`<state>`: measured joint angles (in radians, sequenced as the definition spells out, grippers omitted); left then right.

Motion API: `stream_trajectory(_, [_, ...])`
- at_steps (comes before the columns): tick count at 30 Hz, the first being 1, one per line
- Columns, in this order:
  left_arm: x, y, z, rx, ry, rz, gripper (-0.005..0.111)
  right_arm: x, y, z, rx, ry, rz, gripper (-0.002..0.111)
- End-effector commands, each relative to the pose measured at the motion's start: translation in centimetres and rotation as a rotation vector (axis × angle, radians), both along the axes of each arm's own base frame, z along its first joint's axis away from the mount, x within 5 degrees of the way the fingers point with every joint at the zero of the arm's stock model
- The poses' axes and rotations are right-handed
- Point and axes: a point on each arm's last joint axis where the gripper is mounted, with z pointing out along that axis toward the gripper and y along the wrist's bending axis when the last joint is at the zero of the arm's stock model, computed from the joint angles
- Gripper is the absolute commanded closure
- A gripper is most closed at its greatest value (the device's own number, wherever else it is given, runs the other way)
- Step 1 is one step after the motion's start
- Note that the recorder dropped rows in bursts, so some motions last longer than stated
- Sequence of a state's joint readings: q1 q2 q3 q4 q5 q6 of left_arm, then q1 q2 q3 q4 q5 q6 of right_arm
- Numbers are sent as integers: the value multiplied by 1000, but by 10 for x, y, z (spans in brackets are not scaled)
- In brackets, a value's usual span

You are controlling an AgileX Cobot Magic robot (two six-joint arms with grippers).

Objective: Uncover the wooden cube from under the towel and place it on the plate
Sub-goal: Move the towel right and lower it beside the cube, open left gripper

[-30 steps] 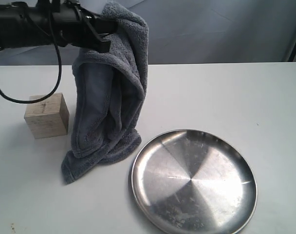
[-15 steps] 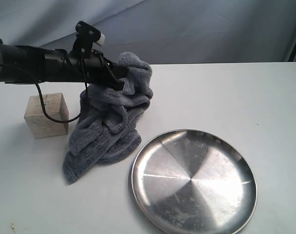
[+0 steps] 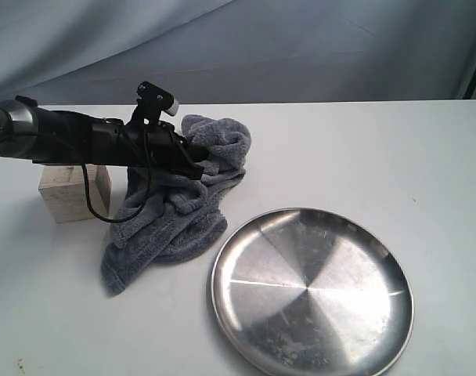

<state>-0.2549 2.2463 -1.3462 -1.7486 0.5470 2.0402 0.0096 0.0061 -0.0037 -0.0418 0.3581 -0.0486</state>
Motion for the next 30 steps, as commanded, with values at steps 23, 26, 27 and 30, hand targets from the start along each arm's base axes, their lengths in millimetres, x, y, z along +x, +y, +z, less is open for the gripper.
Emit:
stream_trajectory(23, [-13, -11, 19, -79, 90, -120, 29, 0, 0, 0, 2, -12, 4, 108])
stream_trajectory(26, [-16, -9, 34, -48, 75, -143, 29, 0, 0, 0, 2, -12, 4, 108])
stream_trajectory(27, [-17, -8, 38, -29, 71, -149, 29, 0, 0, 0, 2, -12, 4, 108])
stream_trajectory(30, [-19, -6, 48, -3, 75, -145, 26, 0, 0, 0, 2, -12, 4, 108])
